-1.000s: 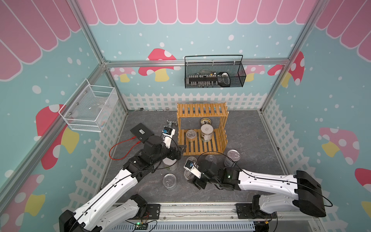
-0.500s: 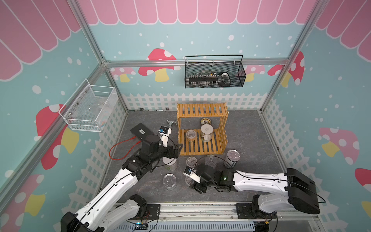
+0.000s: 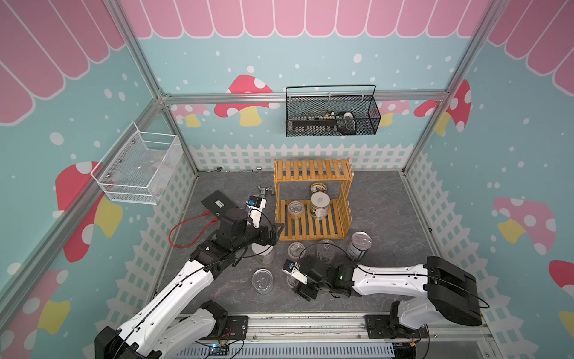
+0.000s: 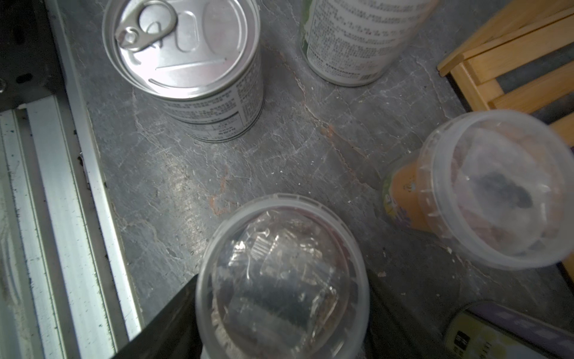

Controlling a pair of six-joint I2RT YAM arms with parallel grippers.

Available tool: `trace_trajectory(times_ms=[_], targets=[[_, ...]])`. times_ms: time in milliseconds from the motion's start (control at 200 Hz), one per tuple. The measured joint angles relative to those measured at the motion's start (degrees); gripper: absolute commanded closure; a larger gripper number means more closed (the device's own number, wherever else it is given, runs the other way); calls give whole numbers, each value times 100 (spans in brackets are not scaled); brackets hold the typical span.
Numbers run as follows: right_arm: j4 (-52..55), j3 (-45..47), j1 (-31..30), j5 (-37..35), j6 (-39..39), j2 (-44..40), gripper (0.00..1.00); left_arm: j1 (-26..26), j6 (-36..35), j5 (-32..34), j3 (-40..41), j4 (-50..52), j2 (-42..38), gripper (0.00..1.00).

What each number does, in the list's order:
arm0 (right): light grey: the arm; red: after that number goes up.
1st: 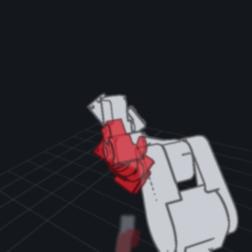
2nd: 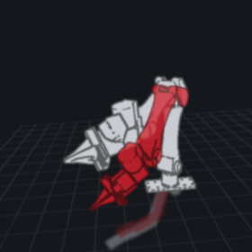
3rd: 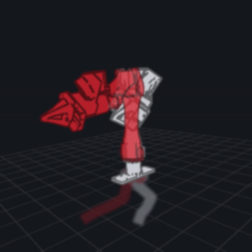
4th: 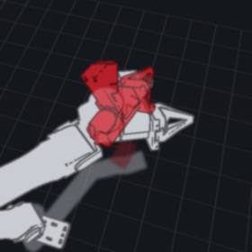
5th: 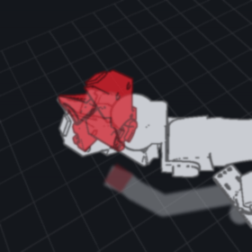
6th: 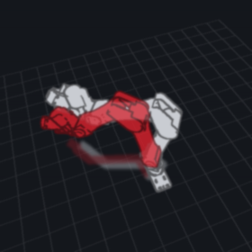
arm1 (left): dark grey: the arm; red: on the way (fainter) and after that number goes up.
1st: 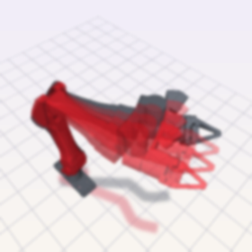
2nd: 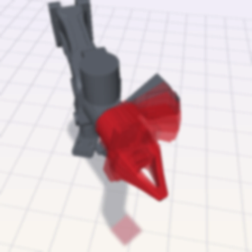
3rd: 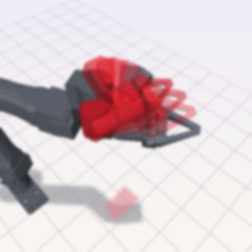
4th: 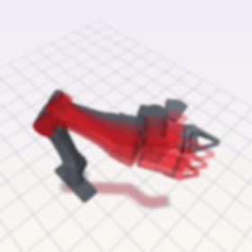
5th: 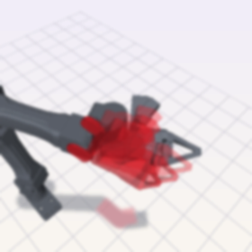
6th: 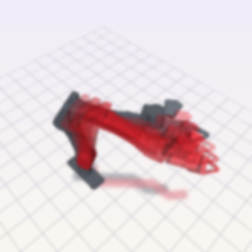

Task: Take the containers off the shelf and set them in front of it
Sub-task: Place the container at the center of the board.

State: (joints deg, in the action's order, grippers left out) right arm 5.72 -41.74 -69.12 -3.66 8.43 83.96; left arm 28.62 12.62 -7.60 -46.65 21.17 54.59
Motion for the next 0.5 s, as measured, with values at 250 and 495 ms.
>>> trace_trajectory(times_ms=[250, 495], targets=[[4, 4, 2, 13, -31, -7, 24, 0, -2, -92, 55, 0, -7, 1], [17, 44, 7, 17, -48, -37, 21, 0, -2, -170, 68, 0, -2, 1]])
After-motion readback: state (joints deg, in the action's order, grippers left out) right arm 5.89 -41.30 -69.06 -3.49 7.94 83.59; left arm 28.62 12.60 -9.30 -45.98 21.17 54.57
